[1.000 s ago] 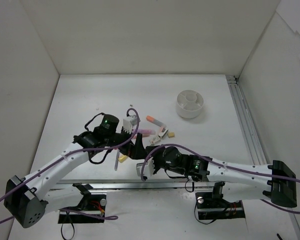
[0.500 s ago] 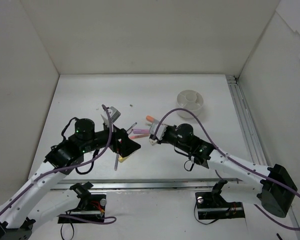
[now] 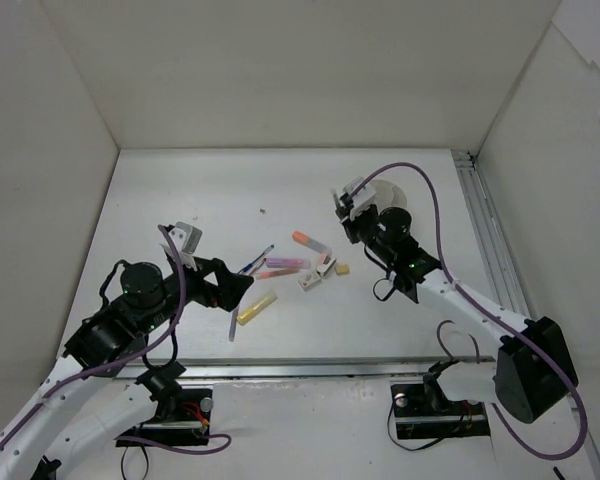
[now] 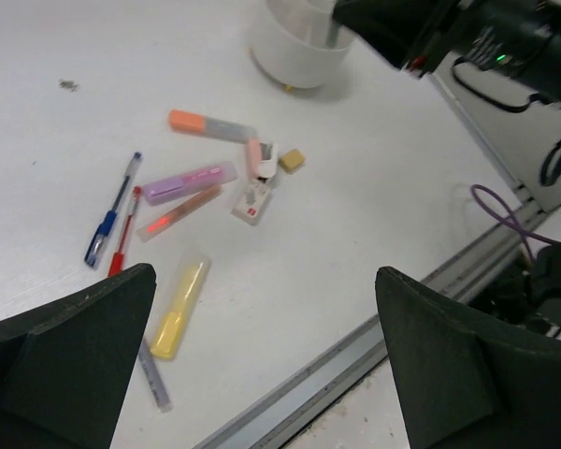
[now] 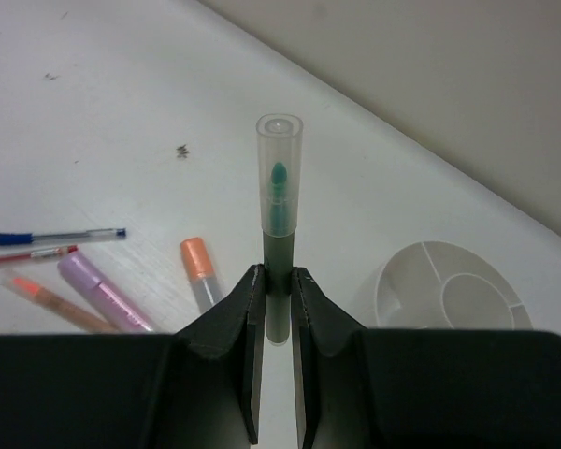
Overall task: Sort the stationery into containers
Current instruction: Place the pen in the storage box.
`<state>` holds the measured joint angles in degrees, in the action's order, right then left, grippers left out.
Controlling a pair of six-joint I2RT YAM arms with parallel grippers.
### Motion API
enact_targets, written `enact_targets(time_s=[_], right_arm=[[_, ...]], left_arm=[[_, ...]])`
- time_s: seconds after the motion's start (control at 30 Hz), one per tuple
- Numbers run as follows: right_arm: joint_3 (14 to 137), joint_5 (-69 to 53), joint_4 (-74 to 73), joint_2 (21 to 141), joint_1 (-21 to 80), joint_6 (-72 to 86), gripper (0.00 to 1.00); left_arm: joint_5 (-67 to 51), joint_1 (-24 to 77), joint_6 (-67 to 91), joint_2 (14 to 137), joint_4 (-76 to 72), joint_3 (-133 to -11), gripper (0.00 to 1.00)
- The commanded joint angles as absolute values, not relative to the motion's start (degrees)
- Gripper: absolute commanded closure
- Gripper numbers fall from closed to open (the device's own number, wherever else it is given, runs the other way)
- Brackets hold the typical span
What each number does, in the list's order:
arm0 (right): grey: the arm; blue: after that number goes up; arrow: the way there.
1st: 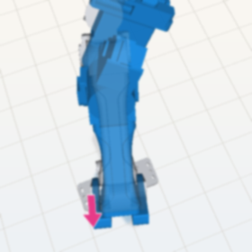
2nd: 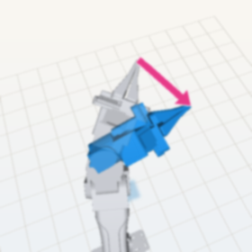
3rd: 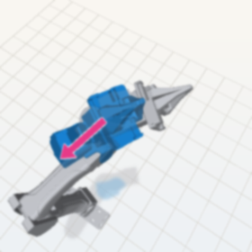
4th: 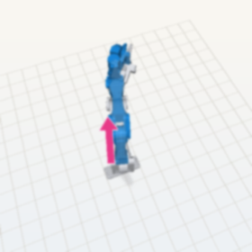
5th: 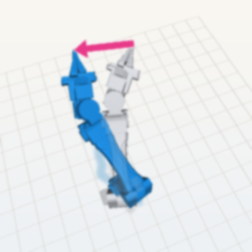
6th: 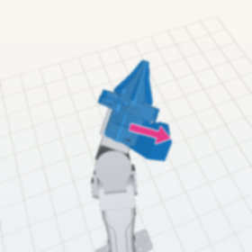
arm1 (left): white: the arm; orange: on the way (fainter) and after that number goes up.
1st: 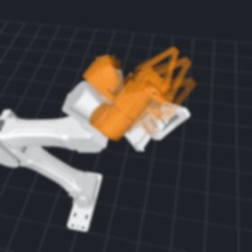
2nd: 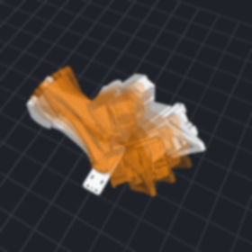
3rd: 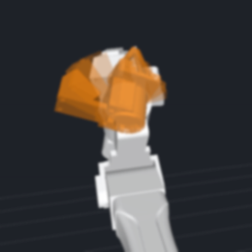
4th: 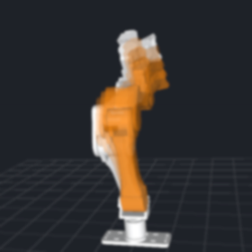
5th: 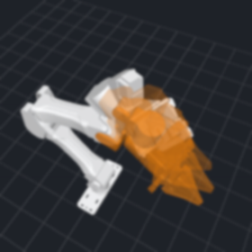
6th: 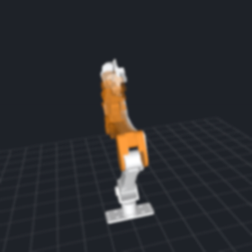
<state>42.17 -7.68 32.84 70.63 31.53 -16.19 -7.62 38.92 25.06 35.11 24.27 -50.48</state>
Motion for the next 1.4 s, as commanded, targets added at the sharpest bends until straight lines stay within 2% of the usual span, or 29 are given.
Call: enact_targets(time_s=[0.0, 0.23, 0.47, 0.67, 1.2, 1.23, 1.37], right_arm=[[47.37, -7.64, 39.29, 74.42, 26.22, -8.63, 1.00], [54.57, -12.92, 42.71, 85.15, 18.55, -8.00, 1.00], [58.80, -17.40, 48.33, 95.61, 14.76, -8.87, 1.00], [58.01, -10.82, 50.36, 99.04, 17.05, -18.54, 1.00], [58.19, -9.58, 51.77, 101.60, 15.47, -18.20, 1.00], [57.84, -10.02, 51.77, 101.51, 15.29, -17.67, 0.91], [55.12, -11.07, 51.77, 100.64, 14.33, -14.86, 0.85]], left_arm=[[1.91, 39.11, 26.72, 36.74, 22.06, -49.57, 0.00], [10.18, 39.11, 26.63, 39.46, 20.13, -47.90, 0.00], [11.69, 36.74, 26.28, 42.45, 19.95, -48.60, 0.00], [10.02, 34.80, 26.28, 43.86, 19.86, -48.43, 0.00], [5.10, 30.59, 26.72, 46.84, 18.02, -47.90, 0.00], [4.84, 30.59, 26.63, 47.02, 18.02, -48.07, 0.00], [3.78, 29.36, 26.54, 47.99, 18.46, -48.87, 0.00]])
